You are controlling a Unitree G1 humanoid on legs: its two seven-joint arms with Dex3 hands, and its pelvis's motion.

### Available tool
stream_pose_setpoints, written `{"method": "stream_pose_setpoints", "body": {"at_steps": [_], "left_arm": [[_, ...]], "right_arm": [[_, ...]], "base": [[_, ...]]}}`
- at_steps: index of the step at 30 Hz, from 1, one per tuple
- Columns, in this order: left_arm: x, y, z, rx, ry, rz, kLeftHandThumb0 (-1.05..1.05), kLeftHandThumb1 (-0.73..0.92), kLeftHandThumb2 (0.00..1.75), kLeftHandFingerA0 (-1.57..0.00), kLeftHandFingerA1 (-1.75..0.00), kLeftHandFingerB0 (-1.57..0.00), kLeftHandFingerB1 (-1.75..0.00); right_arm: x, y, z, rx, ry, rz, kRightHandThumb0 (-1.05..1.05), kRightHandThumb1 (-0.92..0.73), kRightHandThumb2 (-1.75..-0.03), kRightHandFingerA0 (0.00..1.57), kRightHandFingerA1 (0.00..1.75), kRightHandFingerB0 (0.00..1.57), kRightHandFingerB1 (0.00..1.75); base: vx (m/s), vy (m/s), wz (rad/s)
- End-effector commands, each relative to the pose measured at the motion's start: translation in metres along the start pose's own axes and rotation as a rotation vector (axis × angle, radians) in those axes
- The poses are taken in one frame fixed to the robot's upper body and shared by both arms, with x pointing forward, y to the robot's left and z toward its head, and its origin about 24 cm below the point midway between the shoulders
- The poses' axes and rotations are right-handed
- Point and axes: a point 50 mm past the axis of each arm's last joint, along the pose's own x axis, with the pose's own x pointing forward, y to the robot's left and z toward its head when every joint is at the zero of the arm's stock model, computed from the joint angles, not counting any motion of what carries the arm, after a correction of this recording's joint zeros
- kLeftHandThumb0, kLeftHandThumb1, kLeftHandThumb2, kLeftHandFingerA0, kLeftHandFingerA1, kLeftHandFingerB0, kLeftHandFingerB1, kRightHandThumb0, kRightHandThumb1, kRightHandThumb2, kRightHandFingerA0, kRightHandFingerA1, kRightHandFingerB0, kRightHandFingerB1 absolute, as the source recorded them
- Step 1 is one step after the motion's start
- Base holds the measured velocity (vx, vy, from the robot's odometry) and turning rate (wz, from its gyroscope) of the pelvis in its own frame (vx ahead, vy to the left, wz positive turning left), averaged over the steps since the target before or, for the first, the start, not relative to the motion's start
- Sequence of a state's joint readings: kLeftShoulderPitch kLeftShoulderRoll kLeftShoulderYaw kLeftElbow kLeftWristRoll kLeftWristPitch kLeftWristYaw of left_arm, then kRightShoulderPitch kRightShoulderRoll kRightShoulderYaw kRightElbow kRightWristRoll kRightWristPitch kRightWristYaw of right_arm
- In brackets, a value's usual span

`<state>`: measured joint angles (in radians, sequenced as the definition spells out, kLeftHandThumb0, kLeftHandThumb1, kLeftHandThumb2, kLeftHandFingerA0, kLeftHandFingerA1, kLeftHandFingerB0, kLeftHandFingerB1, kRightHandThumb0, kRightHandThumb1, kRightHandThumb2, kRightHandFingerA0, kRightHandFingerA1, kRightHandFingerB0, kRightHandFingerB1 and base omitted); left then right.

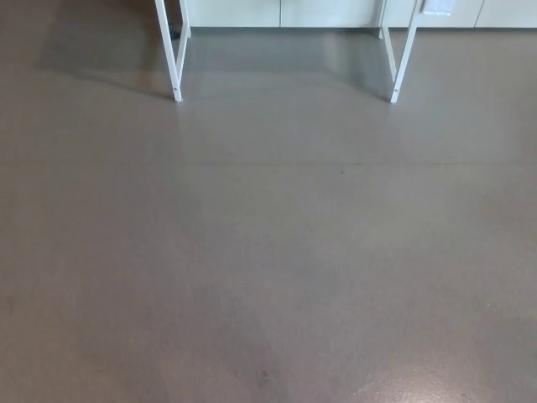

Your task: The robot walk towards a table in front and uses its left hand to pick up the pot from the base and places it on the table

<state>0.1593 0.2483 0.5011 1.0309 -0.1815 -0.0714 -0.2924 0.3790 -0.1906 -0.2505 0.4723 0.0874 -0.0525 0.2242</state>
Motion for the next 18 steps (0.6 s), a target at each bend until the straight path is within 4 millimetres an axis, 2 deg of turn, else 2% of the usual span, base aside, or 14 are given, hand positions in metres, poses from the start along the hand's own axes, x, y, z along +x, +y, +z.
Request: {"method": "stream_pose_setpoints", "body": {"at_steps": [1,12,15,18], "left_arm": [[-0.0010,0.0054,0.0103,-0.053,-0.078,-0.040,-0.30,0.43,0.61,-0.59,-0.46,-0.41,-0.40],[-0.0006,0.0057,0.0112,-0.054,-0.079,-0.046,-0.28,0.43,0.59,-0.58,-0.44,-0.40,-0.39],[-0.0011,0.0042,0.0118,-0.072,-0.104,-0.064,-0.27,0.40,0.58,-0.52,-0.42,-0.41,-0.38],[-0.0019,0.0028,0.0128,-0.048,-0.128,-0.076,-0.25,0.41,0.57,-0.51,-0.41,-0.43,-0.37]], "right_arm": [[-0.0027,-0.0018,0.0012,0.055,-0.019,0.027,-0.24,-0.42,-0.87,0.35,0.58,0.07,0.45],[-0.0007,-0.0017,-0.0011,0.079,-0.019,0.028,-0.23,-0.42,-0.87,0.39,0.61,0.07,0.46],[-0.0010,-0.0014,0.0004,0.060,-0.021,0.029,-0.23,-0.42,-0.87,0.39,0.60,0.07,0.46],[-0.0001,-0.0011,0.0006,0.059,-0.020,0.029,-0.23,-0.42,-0.87,0.39,0.60,0.07,0.46]], "base": [[0.00,0.000,0.00],[0.00,0.000,0.00],[0.00,0.000,0.00],[0.00,-0.010,0.03]]}}
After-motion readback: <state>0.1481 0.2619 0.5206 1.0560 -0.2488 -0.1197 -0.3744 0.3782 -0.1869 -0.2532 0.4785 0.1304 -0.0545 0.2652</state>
